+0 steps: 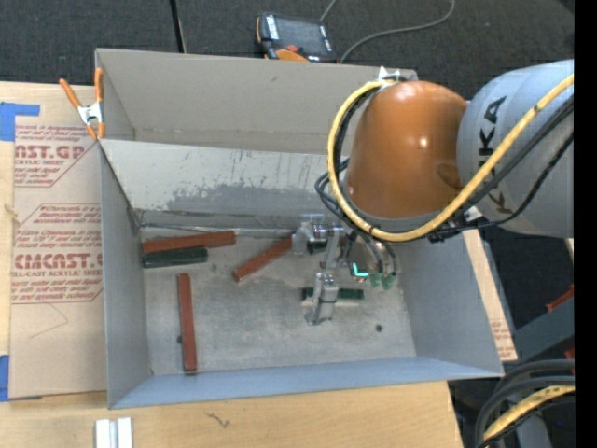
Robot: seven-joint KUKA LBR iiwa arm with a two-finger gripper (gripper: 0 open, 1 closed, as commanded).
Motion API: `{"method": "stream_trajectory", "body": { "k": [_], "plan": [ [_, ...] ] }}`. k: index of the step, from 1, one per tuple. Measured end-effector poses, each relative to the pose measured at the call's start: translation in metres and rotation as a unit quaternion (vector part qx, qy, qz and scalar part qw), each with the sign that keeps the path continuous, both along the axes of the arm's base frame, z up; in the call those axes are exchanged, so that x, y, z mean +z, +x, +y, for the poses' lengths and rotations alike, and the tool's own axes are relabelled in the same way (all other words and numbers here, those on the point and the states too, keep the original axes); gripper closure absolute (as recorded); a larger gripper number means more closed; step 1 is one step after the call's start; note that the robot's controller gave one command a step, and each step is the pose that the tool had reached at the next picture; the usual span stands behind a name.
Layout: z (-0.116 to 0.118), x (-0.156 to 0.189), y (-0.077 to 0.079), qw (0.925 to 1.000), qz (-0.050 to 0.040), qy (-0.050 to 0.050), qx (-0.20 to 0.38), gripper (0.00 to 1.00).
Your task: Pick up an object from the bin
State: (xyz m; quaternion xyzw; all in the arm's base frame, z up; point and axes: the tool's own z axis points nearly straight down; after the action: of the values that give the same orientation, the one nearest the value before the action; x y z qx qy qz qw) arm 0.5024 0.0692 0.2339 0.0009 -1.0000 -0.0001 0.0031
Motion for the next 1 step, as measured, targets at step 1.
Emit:
{"method": "stream_trajectory", "body": {
  "k": [1],
  "plan": [
    [-0.0341,-0.0988,0.0839,0.9923,-0.0028,0.000,0.124,0.00]
  ]
}}
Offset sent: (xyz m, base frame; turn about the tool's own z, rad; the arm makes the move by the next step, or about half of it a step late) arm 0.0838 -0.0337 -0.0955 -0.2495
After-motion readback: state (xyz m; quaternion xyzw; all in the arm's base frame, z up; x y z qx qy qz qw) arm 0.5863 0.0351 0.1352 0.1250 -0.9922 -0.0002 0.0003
